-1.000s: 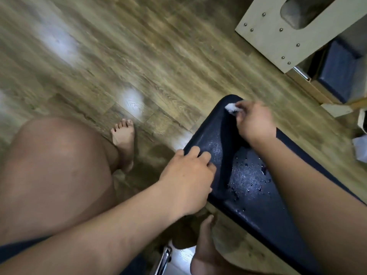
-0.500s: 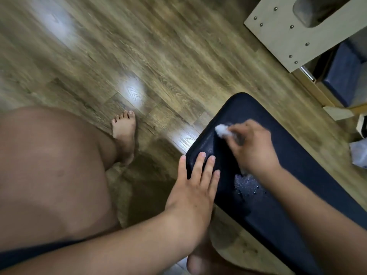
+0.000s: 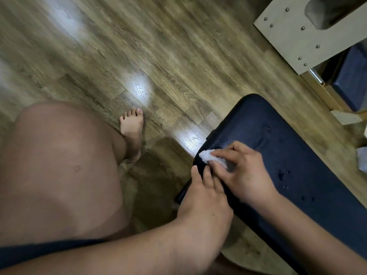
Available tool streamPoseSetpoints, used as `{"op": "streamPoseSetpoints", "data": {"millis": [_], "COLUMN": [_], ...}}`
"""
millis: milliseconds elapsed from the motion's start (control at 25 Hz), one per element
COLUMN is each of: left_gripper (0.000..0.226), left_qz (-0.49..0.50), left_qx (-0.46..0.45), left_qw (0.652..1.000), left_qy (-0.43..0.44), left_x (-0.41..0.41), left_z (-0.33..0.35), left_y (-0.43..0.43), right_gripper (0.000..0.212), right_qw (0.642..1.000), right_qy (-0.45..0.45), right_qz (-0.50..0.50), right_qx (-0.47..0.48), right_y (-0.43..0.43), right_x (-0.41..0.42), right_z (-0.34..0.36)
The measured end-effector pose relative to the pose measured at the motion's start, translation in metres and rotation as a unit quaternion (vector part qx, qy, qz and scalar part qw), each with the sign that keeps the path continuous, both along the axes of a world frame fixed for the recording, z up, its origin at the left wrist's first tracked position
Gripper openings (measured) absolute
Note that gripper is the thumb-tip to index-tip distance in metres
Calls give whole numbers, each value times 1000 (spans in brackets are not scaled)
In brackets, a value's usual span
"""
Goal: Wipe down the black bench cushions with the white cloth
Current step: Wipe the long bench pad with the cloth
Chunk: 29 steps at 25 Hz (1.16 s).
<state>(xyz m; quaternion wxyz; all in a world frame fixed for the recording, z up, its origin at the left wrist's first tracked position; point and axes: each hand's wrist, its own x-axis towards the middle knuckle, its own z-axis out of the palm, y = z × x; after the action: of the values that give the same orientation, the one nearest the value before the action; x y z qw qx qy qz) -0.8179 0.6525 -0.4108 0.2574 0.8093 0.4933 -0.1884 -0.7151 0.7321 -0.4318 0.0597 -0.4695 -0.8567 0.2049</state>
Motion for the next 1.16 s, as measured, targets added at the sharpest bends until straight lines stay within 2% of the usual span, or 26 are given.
{"op": "streamPoseSetpoints", "data": {"millis": [80, 160, 280, 400, 520, 600, 680, 760, 840, 920, 1000, 1080, 1160], "left_gripper": [52, 52, 55, 55, 54, 54, 55, 56, 59, 60, 45, 31, 31], "left_qz": [7, 14, 13, 4, -11, -14, -3, 2, 5, 39, 110, 188, 234], "left_qx": [1, 11, 23, 22, 8, 0, 3, 11, 19, 41, 143, 278, 343], "left_qw": [1000, 1000, 999, 1000, 1000, 1000, 1000, 1000, 1000, 998, 979, 922, 870], "left_qy": [-11, -21, -21, -14, -11, 3, -2, -12, -13, -23, -96, -195, -267], "left_x": [-4, -9, -9, -7, -2, 0, -2, -6, -9, -8, -13, -21, -27], "left_z": [0, 1, 2, 3, 1, -1, -3, -3, 2, 4, 5, -5, -21], "left_y": [-1, 0, 0, 3, 1, -5, -7, -5, -2, 0, 6, 21, 39], "right_gripper": [18, 23, 25, 32, 20, 25, 25, 29, 31, 29, 35, 34, 27], "right_qw": [998, 988, 973, 988, 1000, 1000, 996, 982, 967, 968, 976, 986, 995], "right_qy": [-35, -78, -71, -54, -11, -14, -55, -118, -125, -97, -75, -44, -37], "right_qz": [-32, -118, -216, -136, 0, 25, -21, -120, -211, -220, -191, -147, -82], "right_qx": [39, 55, 37, 42, -16, 0, 64, 91, 76, 72, 73, 58, 47], "right_y": [37, 89, 131, 80, -4, -2, 43, 108, 151, 143, 96, 31, -27], "right_x": [0, 3, 1, -5, -6, -3, 2, 13, 22, 19, 14, 12, 20], "right_z": [0, 4, 10, 2, -1, 2, -5, -7, -4, -3, -2, -1, 0]}}
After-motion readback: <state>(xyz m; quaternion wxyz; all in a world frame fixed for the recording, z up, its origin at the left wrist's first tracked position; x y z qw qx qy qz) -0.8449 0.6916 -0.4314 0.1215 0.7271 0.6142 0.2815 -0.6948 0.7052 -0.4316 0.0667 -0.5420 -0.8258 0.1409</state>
